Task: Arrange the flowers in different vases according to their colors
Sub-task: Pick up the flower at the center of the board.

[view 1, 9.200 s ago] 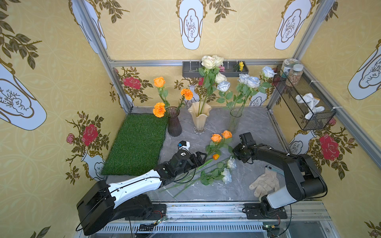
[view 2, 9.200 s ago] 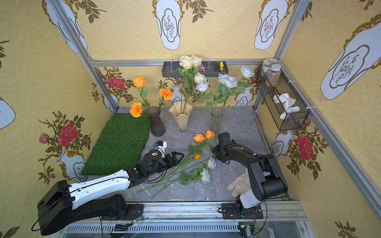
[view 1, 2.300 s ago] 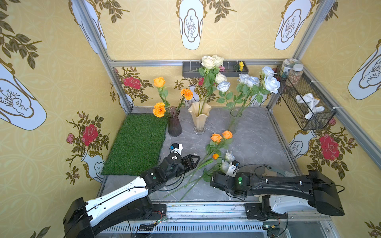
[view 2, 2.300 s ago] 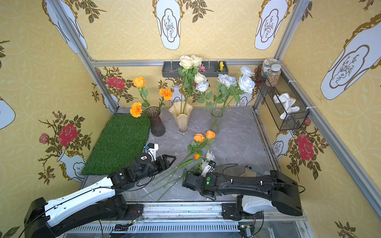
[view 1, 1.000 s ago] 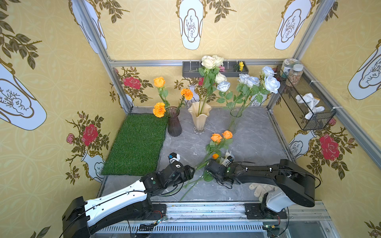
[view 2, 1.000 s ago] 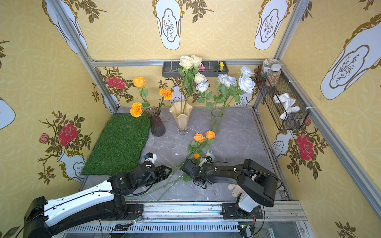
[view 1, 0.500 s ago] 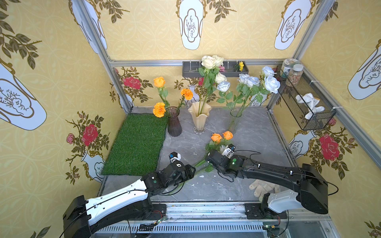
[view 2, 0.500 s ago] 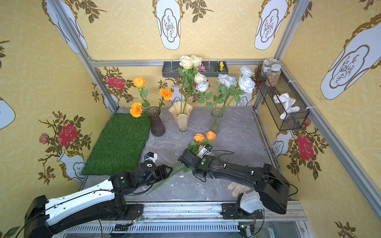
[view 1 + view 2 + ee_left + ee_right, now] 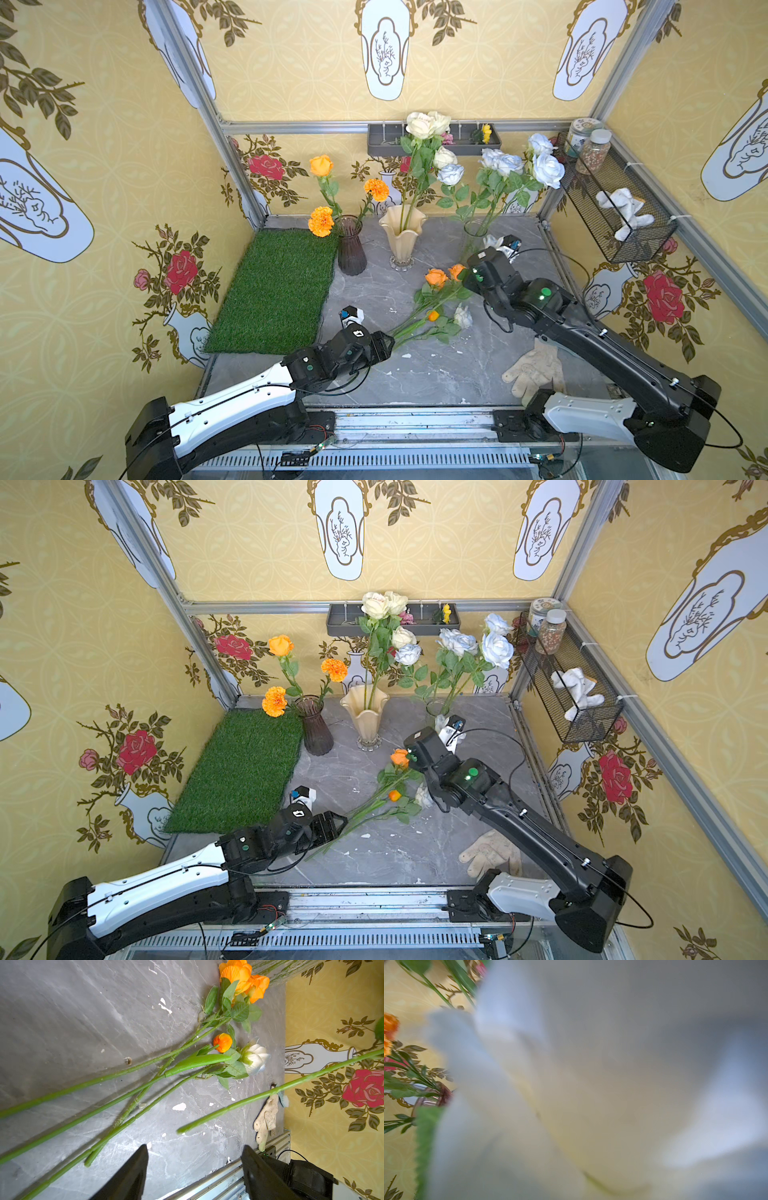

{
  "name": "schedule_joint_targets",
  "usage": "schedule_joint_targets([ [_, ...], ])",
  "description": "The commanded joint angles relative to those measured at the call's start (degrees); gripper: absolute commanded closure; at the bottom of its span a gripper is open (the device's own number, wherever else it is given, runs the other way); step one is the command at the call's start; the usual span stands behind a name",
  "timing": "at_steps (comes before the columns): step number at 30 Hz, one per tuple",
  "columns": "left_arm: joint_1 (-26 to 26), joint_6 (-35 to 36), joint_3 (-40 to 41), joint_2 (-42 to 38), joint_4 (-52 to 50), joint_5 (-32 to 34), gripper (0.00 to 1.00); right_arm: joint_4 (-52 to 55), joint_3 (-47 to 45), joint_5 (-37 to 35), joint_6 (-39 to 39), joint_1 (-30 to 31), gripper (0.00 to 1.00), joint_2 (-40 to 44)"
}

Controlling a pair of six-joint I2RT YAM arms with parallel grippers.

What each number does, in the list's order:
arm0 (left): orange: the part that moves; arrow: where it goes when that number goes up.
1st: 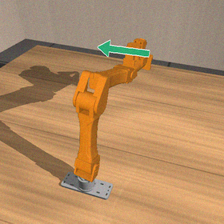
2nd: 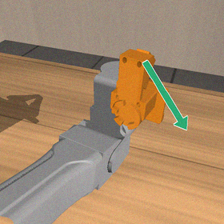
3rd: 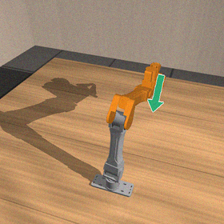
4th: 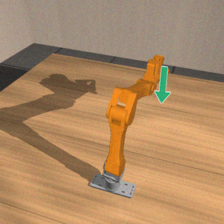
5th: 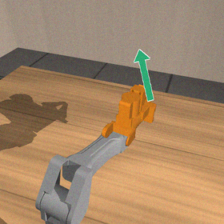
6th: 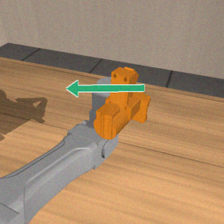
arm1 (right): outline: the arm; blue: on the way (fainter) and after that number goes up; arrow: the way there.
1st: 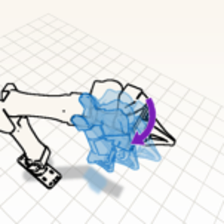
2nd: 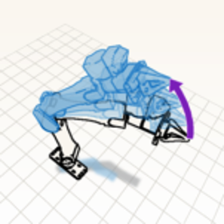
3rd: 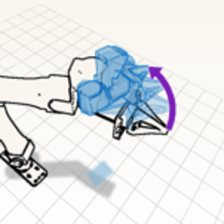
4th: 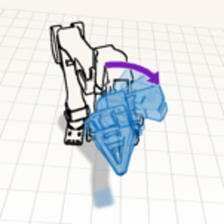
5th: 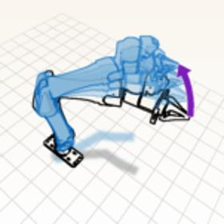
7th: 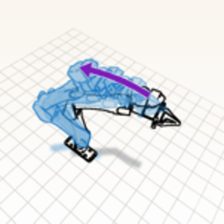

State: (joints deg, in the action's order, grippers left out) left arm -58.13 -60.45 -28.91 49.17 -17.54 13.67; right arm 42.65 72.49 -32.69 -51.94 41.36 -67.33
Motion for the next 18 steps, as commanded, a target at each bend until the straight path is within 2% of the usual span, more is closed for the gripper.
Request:
schedule_joint_targets([
  [1,0.0,0.3,-0.2,-0.1,0.8,-0.2,0.27,1.1,6.2,-1.3,12.7,-1.7,1.0,0.0],
  [5,0.0,0.3,-0.6,-0.1,0.6,-0.5,0.26,1.0,14.8,-4.0,22.9,-3.7,1.0,-1.9],
  [11,0.0,0.5,-2.8,1.0,0.4,-1.0,0.26,-6.6,23.3,-7.1,37.0,-8.3,1.0,-4.4],
  [18,0.1,3.4,-5.6,6.1,6.1,-0.7,0.22,-12.4,33.5,-5.1,43.7,-17.4,1.0,-10.7],
])
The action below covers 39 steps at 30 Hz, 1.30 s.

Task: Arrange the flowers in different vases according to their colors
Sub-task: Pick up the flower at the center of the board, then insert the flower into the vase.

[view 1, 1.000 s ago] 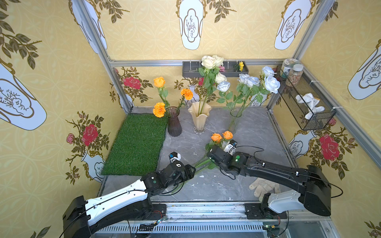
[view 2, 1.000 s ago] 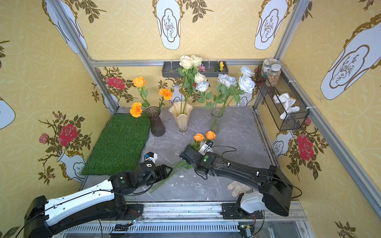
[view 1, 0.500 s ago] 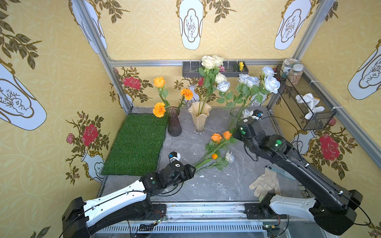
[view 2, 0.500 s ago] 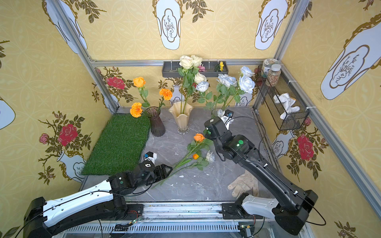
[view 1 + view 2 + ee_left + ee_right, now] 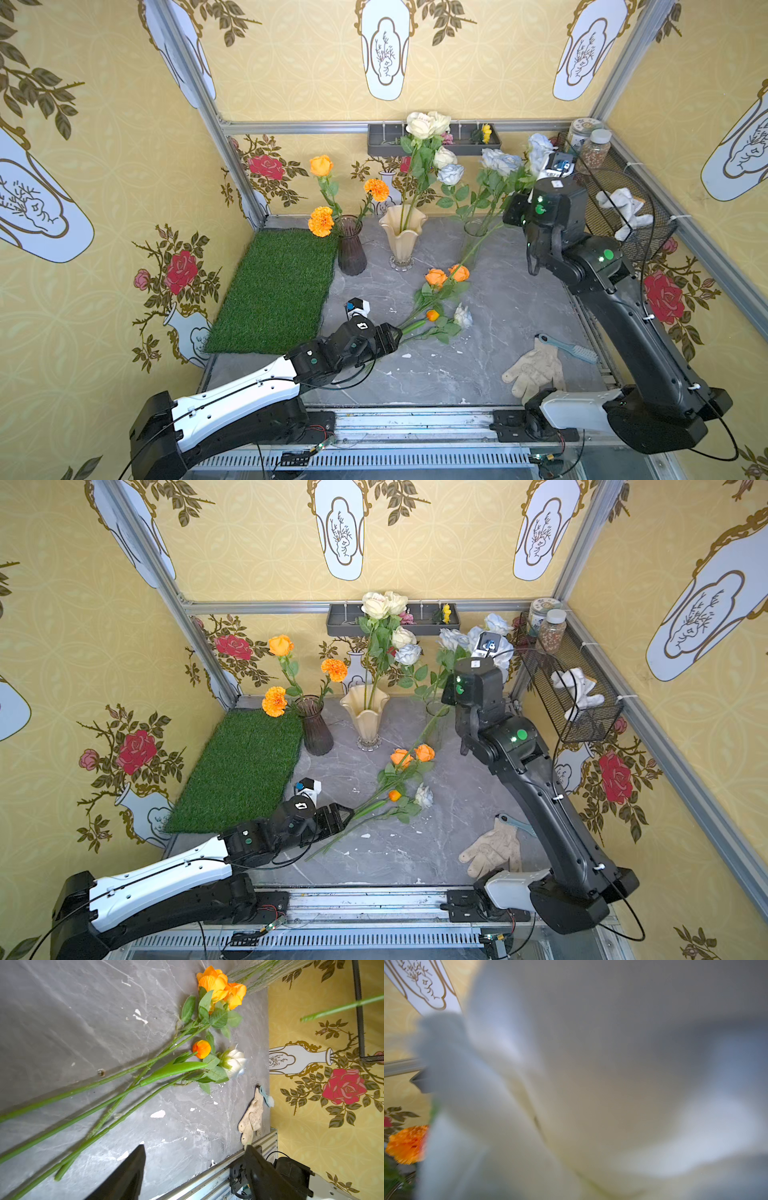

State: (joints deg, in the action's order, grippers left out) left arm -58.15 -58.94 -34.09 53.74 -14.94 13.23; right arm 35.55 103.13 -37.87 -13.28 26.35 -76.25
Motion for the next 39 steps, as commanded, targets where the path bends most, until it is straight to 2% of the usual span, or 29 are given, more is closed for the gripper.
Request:
schedule_joint_targets([
  [1,0.1,2.0,-0.7,2.5,3.6,-0.2,0.22,-5.8,4.3,0.2,5.5,-3.4,1.0,-2.6],
  [5,0.4,2.8,-2.0,5.2,3.3,-1.4,0.22,-8.5,8.9,-0.2,8.1,-7.0,1.0,-6.6],
  [10,2.0,2.6,0.2,3.8,5.6,-3.1,0.21,-12.7,12.0,-0.2,10.3,-10.5,1.0,-11.0],
  [21,6.5,1.6,4.7,0.6,10.7,-7.9,0.2,-22.3,18.6,-2.4,18.3,-12.4,1.0,-20.7],
  [25,7.2,2.0,4.4,1.8,11.2,-9.1,0.2,-23.8,17.4,-2.6,18.4,-12.5,1.0,-21.8],
  [29,7.6,2.2,4.3,2.4,11.4,-9.9,0.2,-26.9,12.5,-2.9,19.3,-12.5,1.0,-20.9],
  [38,8.1,2.0,5.1,1.7,12.0,-10.3,0.2,-26.8,5.3,-0.6,16.0,-11.7,1.0,-18.9],
  [39,8.2,1.9,5.2,1.5,12.1,-10.2,0.2,-26.6,5.1,-0.2,15.8,-11.6,0.96,-18.8],
])
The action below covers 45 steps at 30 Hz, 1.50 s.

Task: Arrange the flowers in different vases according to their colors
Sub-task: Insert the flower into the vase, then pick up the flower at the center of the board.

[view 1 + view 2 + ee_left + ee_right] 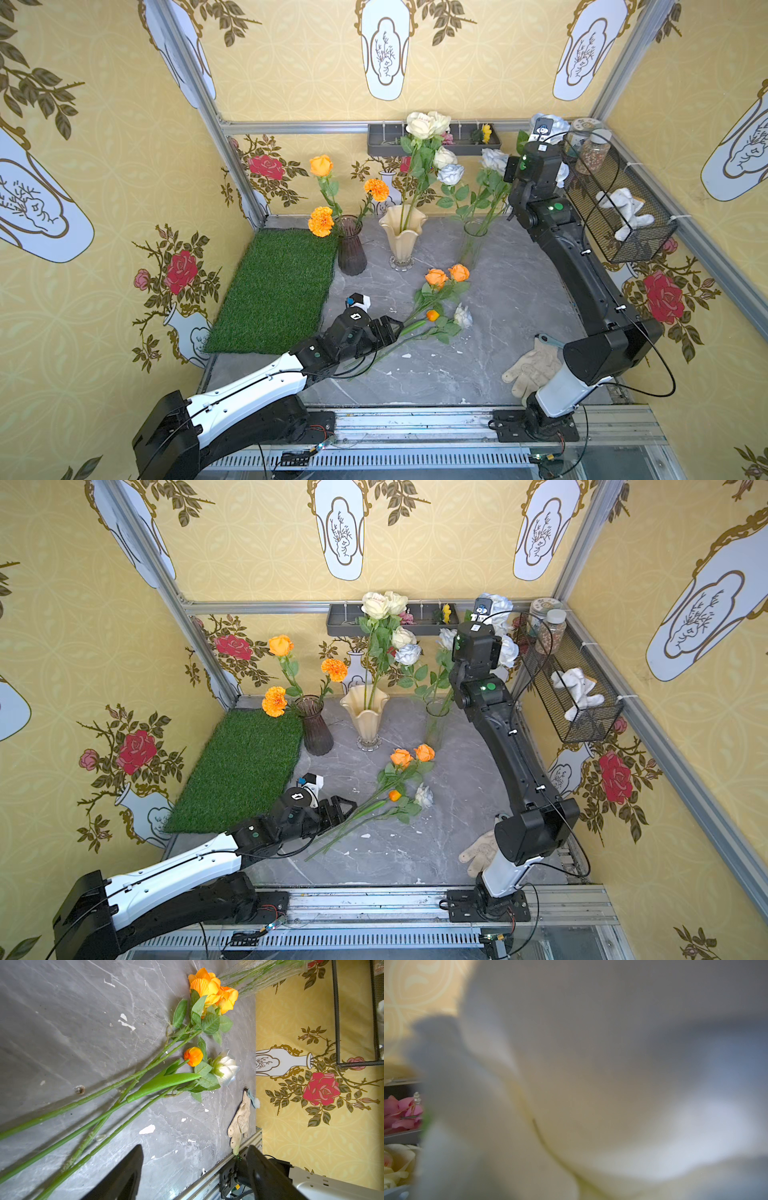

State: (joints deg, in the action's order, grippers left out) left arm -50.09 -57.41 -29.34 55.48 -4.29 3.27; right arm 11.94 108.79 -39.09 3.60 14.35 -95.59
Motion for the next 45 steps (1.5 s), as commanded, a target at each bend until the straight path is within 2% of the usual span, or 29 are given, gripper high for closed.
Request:
schedule_joint_targets([
  [1,0.1,0.4,0.4,-0.3,1.5,-0.2,0.2,-2.5,-0.7,1.3,-1.3,0.6,0.85,0.7],
  [3,0.1,0.3,0.6,-0.4,1.5,-0.1,0.2,-1.3,-0.4,1.9,-2.2,1.2,0.54,1.1],
  [5,0.2,0.3,0.6,-0.5,1.6,-0.1,0.2,-0.1,0.0,1.5,-3.1,1.5,0.32,1.5],
  [7,0.2,0.2,0.6,-0.5,1.6,-0.1,0.2,2.0,1.2,1.4,-4.2,1.8,0.22,1.8],
  [9,0.2,0.2,0.7,-0.6,1.7,-0.1,0.2,5.1,3.0,1.3,-6.0,1.8,0.17,2.1],
  [18,0.2,-0.1,2.2,-2.5,3.2,-0.3,0.2,17.4,10.9,1.7,-13.8,1.8,0.07,5.3],
  [23,0.2,-0.2,2.8,-3.1,3.9,-0.7,0.2,30.4,19.7,6.6,-20.7,1.7,0.05,6.4],
  [26,0.1,-0.2,2.8,-2.7,3.9,-1.4,0.19,38.2,19.3,12.6,-26.1,1.8,0.05,9.2],
  [28,0.1,-0.1,2.4,-1.7,3.8,-2.3,0.19,42.7,15.4,18.2,-29.6,1.7,0.05,12.2],
  [32,0.1,0.7,0.7,1.7,2.7,-3.9,0.21,46.2,-1.7,29.1,-35.0,4.4,0.09,20.3],
  [35,0.2,1.8,-1.4,4.8,0.9,-5.5,0.22,45.9,-14.7,27.3,-39.6,12.7,0.1,26.1],
  [39,0.0,2.9,-4.6,9.3,-2.1,-7.1,0.24,43.7,-31.4,22.2,-49.9,25.9,0.1,32.4],
  [42,-0.3,3.3,-6.2,11.2,-4.5,-7.0,0.26,39.2,-42.7,21.0,-57.7,33.1,0.09,35.6],
  [45,-0.6,3.8,-7.7,11.4,-6.9,-6.1,0.26,32.2,-52.1,21.1,-62.8,37.6,0.09,37.7],
])
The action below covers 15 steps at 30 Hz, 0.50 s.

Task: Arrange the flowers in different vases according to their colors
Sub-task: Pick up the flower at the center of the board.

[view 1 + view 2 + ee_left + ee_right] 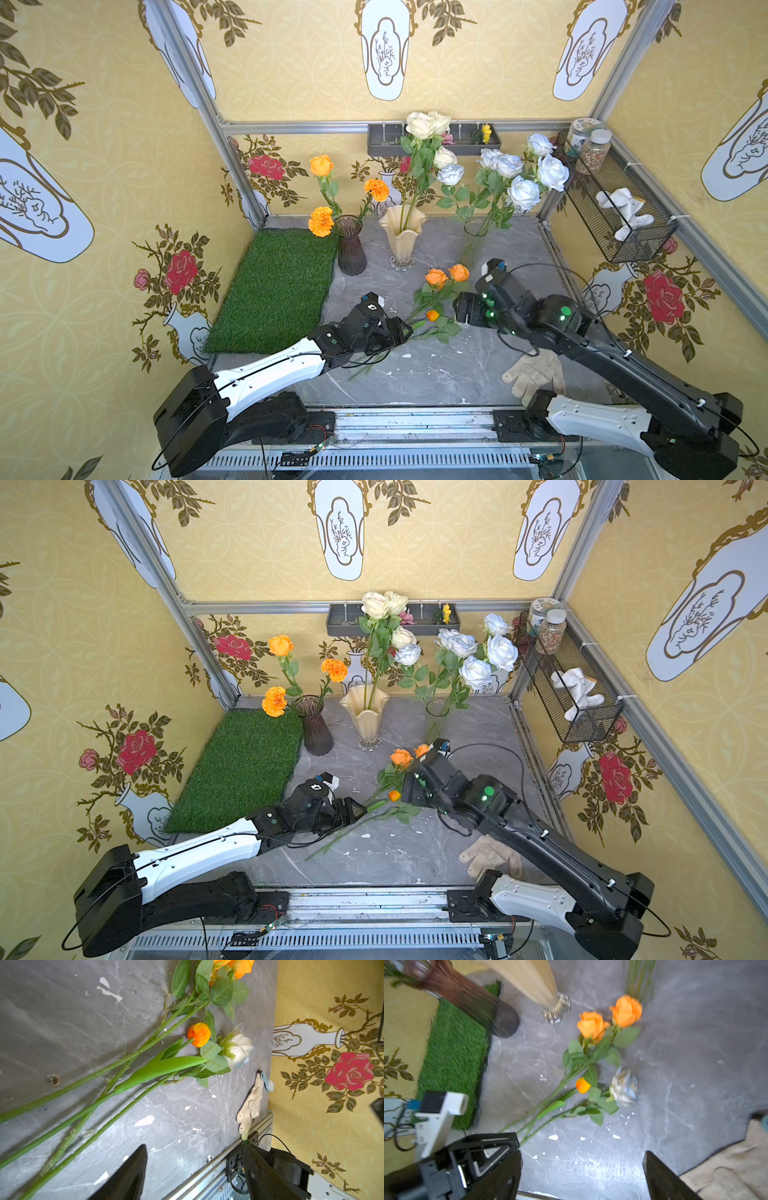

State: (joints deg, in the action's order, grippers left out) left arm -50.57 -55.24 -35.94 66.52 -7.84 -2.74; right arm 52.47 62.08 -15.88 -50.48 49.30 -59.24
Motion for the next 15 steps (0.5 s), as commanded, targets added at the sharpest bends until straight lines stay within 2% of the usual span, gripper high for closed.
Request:
schedule_joint_targets([
  [1,-0.2,2.2,-2.1,0.3,-4.7,0.2,0.26,-11.1,-8.2,-2.2,-9.6,3.6,0.09,2.1],
  [6,-0.6,9.7,-9.9,2.4,-17.5,0.7,0.27,-21.9,-19.4,-2.1,-13.2,4.8,0.08,8.3],
  [10,-1.0,20.6,-16.6,6.9,-28.6,2.3,0.3,-22.5,-22.7,-5.1,-13.0,4.8,0.07,16.7],
  [15,-2.2,27.9,-20.0,13.2,-30.6,2.7,0.3,-23.3,-29.7,-8.9,-13.8,4.6,0.06,27.1],
])
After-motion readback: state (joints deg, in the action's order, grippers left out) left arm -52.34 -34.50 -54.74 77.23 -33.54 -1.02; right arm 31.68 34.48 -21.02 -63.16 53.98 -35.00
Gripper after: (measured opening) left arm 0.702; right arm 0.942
